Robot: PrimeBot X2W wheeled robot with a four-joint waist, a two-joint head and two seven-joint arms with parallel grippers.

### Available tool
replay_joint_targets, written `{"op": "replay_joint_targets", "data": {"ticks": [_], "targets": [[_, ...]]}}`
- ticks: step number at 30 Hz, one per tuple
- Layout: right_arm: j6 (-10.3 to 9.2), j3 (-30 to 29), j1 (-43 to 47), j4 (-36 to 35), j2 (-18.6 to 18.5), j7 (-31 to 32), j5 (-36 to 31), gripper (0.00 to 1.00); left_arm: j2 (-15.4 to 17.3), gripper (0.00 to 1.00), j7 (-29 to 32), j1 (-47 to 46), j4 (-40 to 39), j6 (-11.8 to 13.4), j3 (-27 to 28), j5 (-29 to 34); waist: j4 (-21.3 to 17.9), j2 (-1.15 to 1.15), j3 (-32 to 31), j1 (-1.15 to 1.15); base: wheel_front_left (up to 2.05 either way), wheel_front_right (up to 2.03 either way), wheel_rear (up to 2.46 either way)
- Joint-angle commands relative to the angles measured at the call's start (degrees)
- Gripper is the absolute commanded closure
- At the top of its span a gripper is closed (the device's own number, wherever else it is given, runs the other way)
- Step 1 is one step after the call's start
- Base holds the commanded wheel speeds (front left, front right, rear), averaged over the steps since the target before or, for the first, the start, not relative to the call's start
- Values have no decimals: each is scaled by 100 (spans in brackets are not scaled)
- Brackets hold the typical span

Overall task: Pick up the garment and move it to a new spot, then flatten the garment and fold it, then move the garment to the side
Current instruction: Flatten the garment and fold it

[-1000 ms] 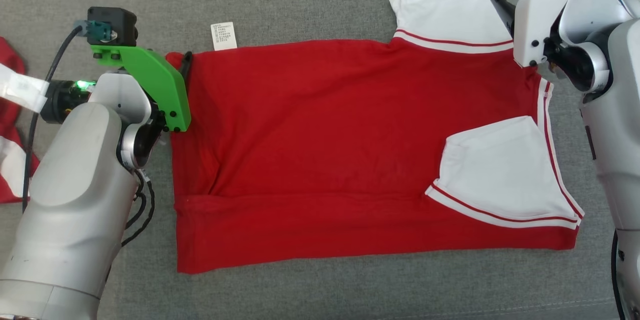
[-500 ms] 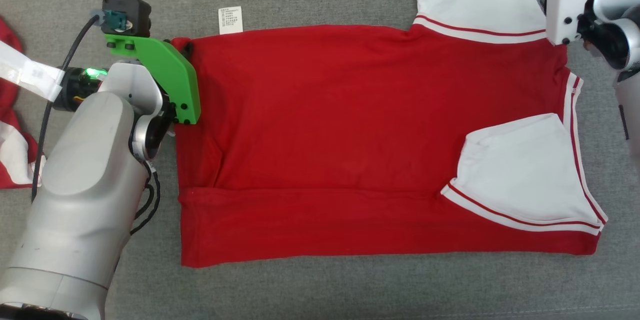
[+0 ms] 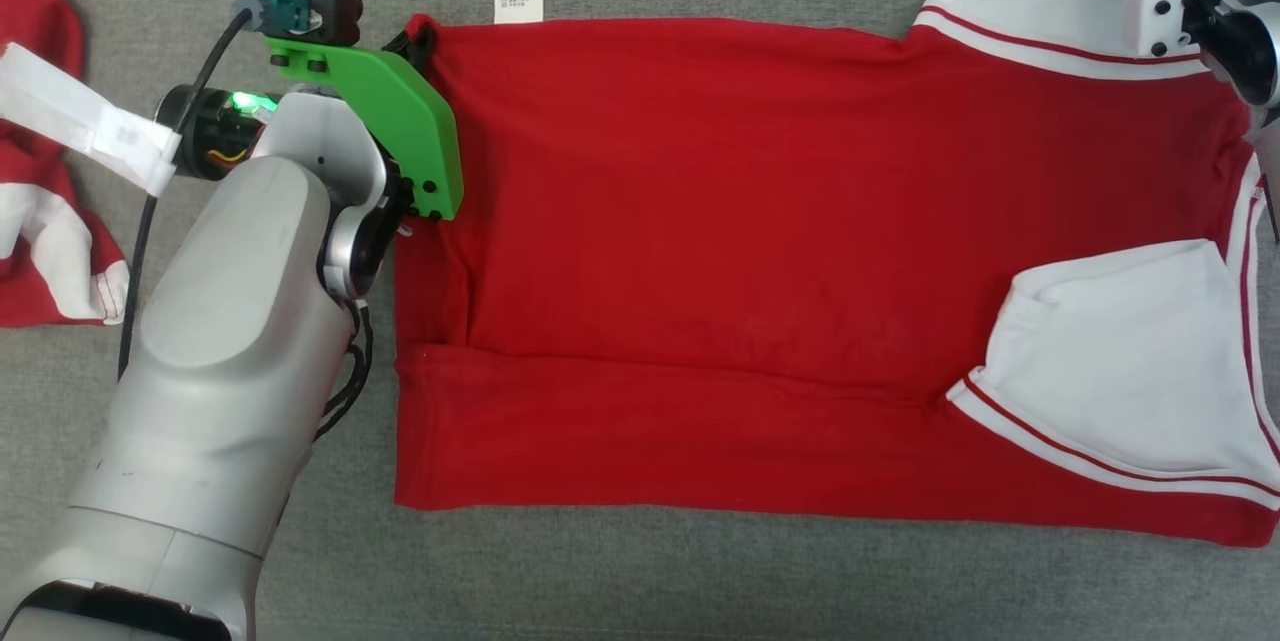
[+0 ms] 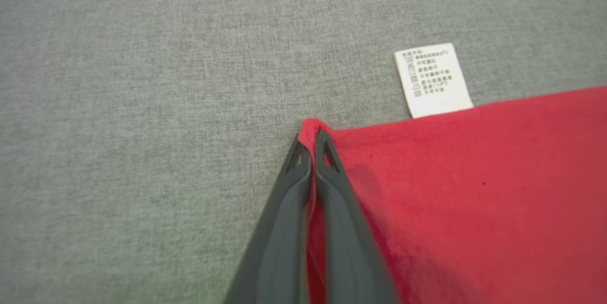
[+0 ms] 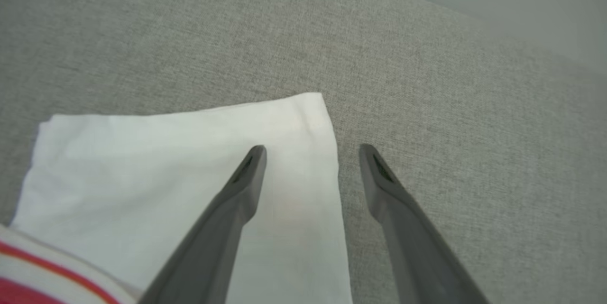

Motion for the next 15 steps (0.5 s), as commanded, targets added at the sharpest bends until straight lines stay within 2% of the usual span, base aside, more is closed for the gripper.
{"op": "replay_joint_targets", "data": {"ticks": [1,10,14,15], "targets": [[-9,-5,-94,106,-26,-67,-83,0,-71,100,64,122,190,-34,-102,4,116,0,110,0,0,0,0],[-9,-234,-183,574,-33,-324,-396,0,-154,100,-85,85,309,-105,-177,-22,162,0,148,0,0,0,0],[-8,-184,-162,807,50,-240,-376,0,-181,100,-116,66,359,-124,-202,-44,170,0,146,0,0,0,0],[-8,-142,-146,852,74,-217,-335,5,-183,100,-119,62,366,-125,-208,-52,170,0,147,0,0,0,0]]}}
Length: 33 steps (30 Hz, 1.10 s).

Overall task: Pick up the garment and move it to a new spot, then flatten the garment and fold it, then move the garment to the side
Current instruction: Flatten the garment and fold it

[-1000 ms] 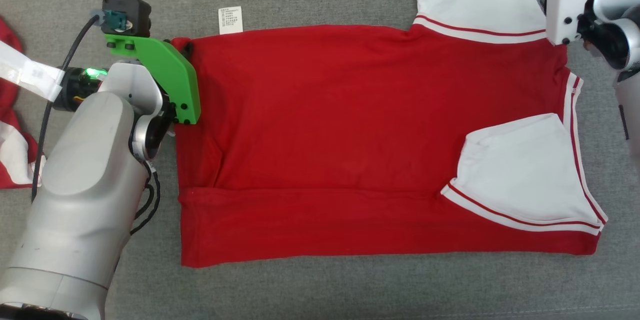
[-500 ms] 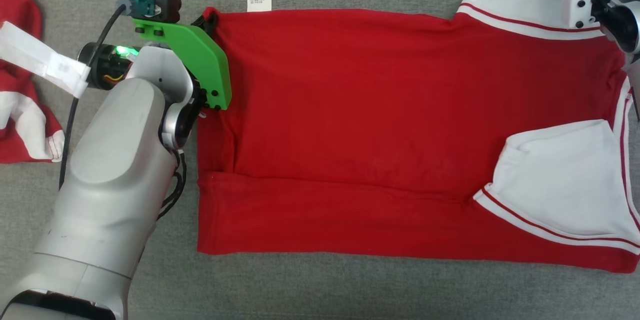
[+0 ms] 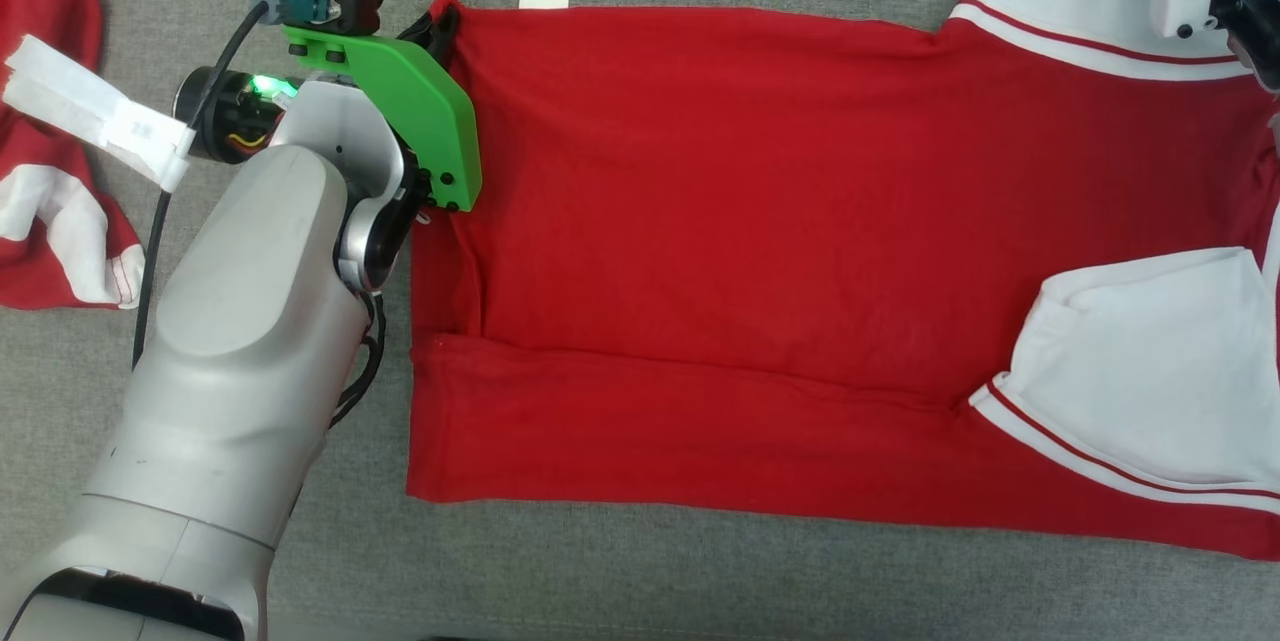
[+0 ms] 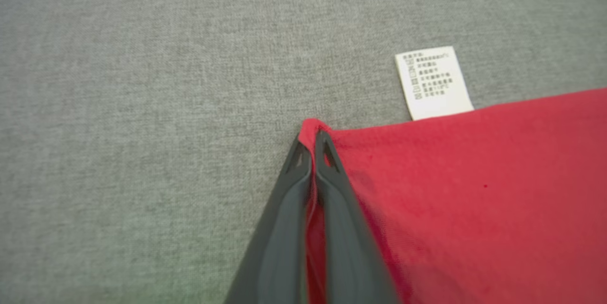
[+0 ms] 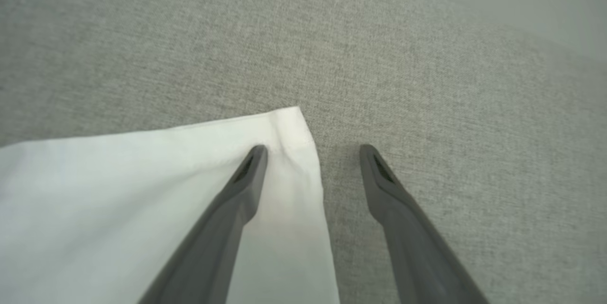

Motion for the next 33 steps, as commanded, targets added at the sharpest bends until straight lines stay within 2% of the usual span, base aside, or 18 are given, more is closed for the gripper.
{"op": "replay_joint_targets", "data": {"ticks": [1,2,4,7,13,19,24,33], "targets": [[-3,76,118,156,60,83,35,55,-48,100,111,177,253,-12,-124,-23,-2,0,-1,0,0,0,0],[-3,120,132,187,66,89,60,100,-31,100,83,167,262,4,-120,-17,-4,0,-5,0,0,0,0],[-4,159,150,230,46,82,97,100,-2,100,1,148,267,54,-88,-8,-8,0,-20,0,0,0,0],[-10,33,81,173,-41,-290,30,100,73,100,-328,103,238,190,23,51,-20,0,-53,0,0,0,0],[-9,-132,27,67,19,-1116,-60,100,92,100,-962,68,255,328,178,67,-64,0,-223,0,0,0,0],[-9,-110,136,82,53,-1559,86,100,125,100,-1187,98,350,234,176,25,-173,0,-461,0,0,0,0],[-8,50,430,-39,36,-1575,450,100,167,100,-1287,254,266,43,72,29,-267,0,-653,0,0,0,0],[-9,362,1566,-1028,-338,-1375,1292,100,509,100,-1591,960,-171,-75,-186,212,-427,0,-1112,0,0,0,0]]}}
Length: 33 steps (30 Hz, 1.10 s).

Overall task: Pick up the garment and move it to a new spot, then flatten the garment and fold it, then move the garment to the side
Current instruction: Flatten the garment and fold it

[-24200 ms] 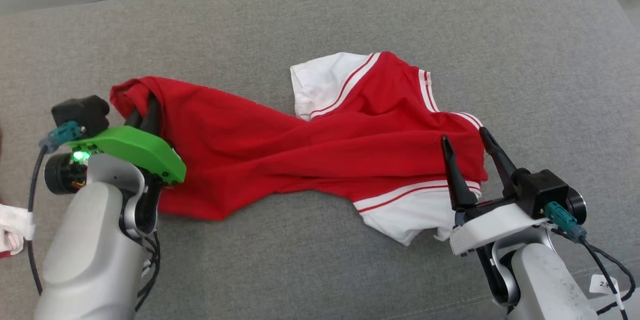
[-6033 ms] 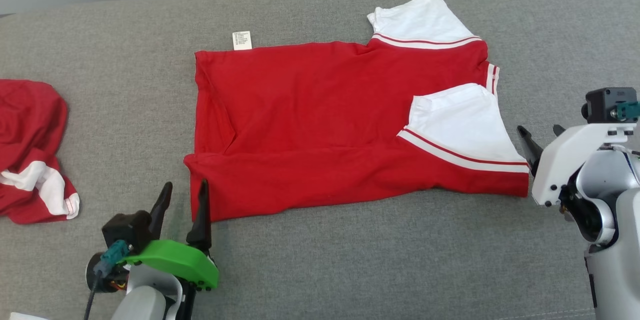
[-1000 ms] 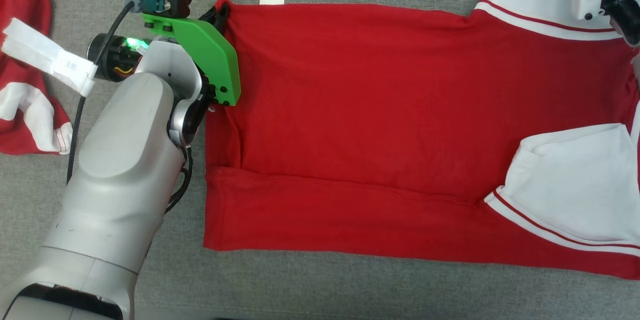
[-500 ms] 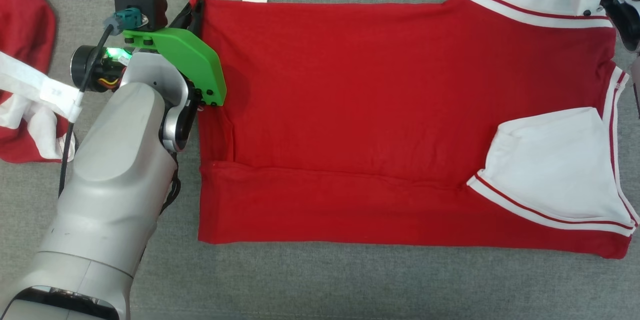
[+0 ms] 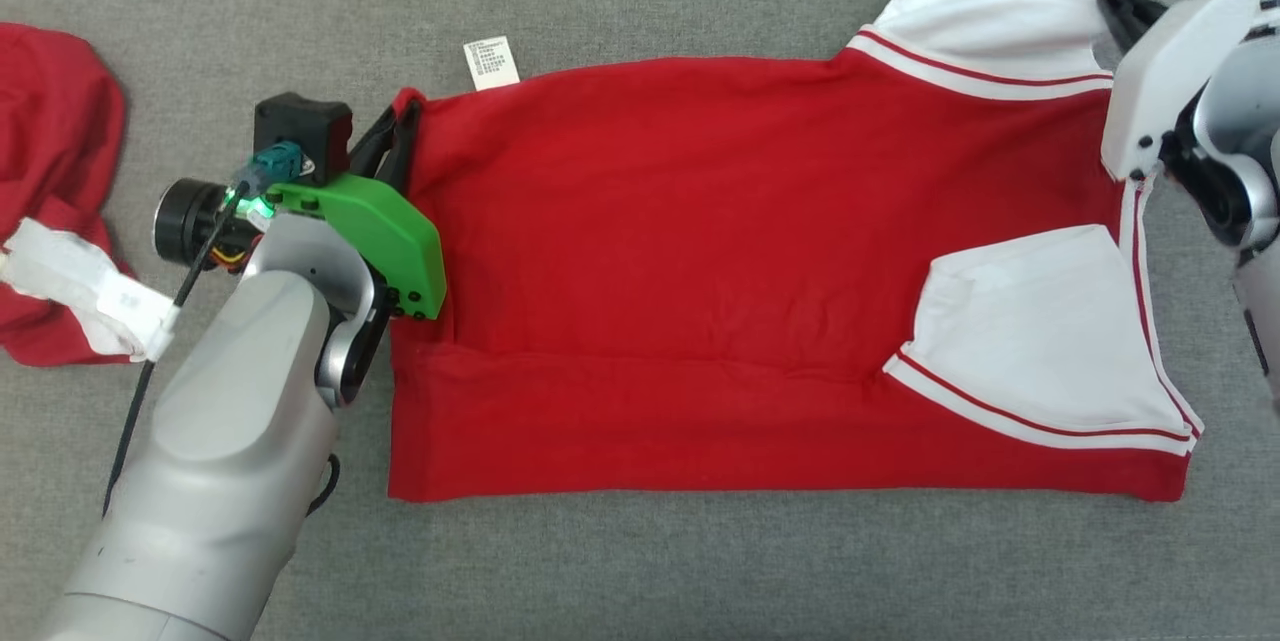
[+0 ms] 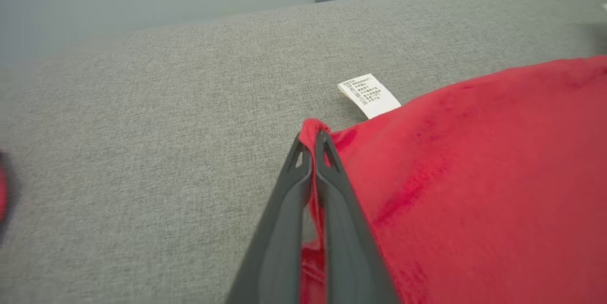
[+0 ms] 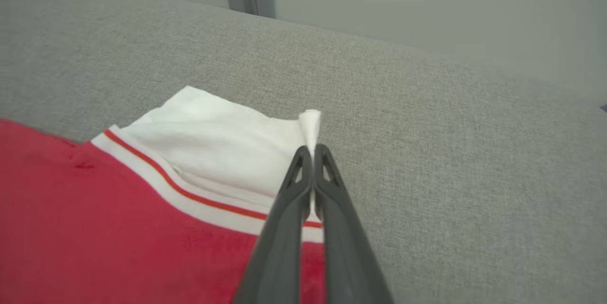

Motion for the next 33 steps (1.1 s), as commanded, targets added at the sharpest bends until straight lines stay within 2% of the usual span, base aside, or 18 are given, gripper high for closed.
{"op": "replay_joint_targets", "data": {"ticks": [1,8,16,24,33], "targets": [[-11,-1,259,-174,-63,50,121,100,96,100,-65,164,-82,-16,-29,72,-85,0,-199,0,0,0,0],[-10,-184,1428,-1229,-207,501,540,100,380,100,-279,805,-484,31,-95,69,-207,0,-477,0,0,0,0],[-10,-679,2724,-2222,-7,946,615,100,526,100,-434,1562,-840,148,-95,-68,-322,0,-703,0,0,0,0],[-10,-1352,3753,-3203,549,1290,388,100,613,100,-678,1923,-982,287,-27,-144,-403,0,-815,0,0,0,0],[-10,-1592,4358,-3953,1070,1648,268,100,532,100,-949,1960,-875,466,90,-207,-437,0,-873,0,0,0,0]]}}
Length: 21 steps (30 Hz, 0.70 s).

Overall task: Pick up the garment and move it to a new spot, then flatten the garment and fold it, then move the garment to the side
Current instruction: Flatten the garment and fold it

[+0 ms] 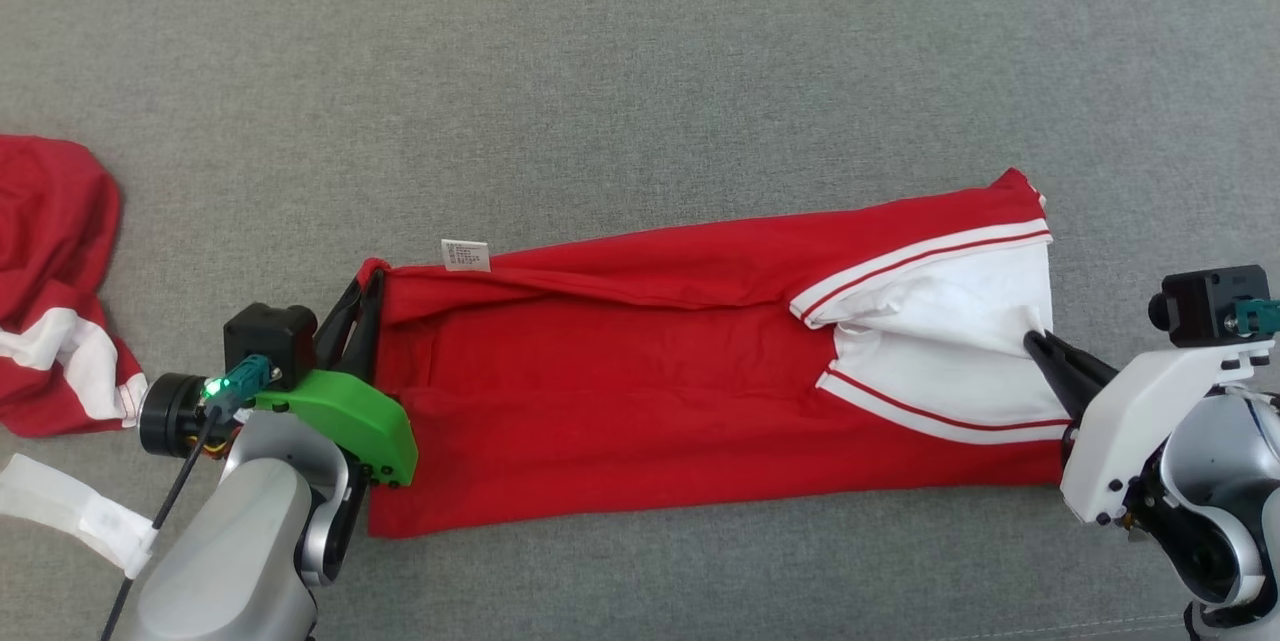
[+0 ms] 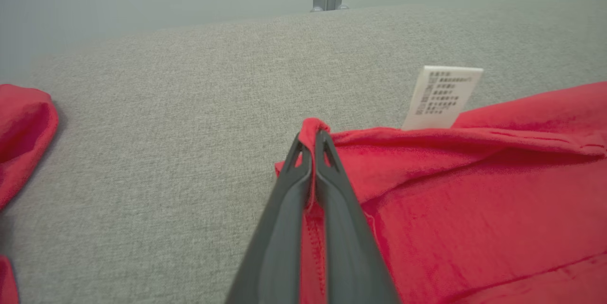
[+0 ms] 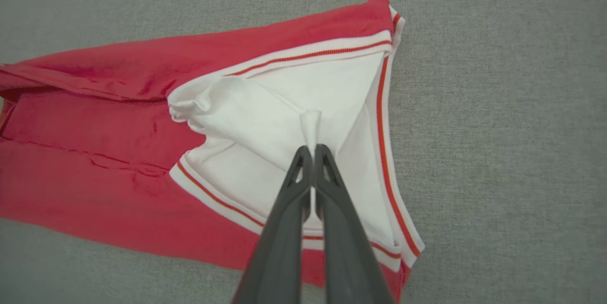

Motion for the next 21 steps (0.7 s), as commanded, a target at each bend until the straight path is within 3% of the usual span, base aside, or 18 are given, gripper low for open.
{"op": "replay_joint_targets", "data": {"ticks": [1,8,9,10,11,12,21], "targets": [[-9,-24,123,-73,58,78,-39,100,-7,100,-59,93,25,68,40,-16,-2,0,-14,0,0,0,0],[-9,-49,459,-249,293,384,25,100,-76,100,-174,200,122,89,118,-176,-3,0,-75,0,0,0,0],[-9,-68,516,-238,311,423,-15,100,-88,85,-197,218,133,78,122,-178,-1,0,-84,0,0,0,0],[-9,-95,539,-235,313,434,-63,100,-100,57,-204,235,139,75,123,-192,2,0,-89,0,0,0,0],[-9,-128,535,-228,337,407,-104,76,-124,0,-215,262,148,55,126,-220,3,0,-94,0,0,0,0],[-9,-138,561,-189,364,428,-135,0,-134,0,-220,271,150,48,136,-229,4,0,-98,0,0,0,0],[-9,-273,519,-90,549,250,-302,0,-326,0,-439,597,-143,61,560,-368,0,0,-248,0,0,0,0]]}}
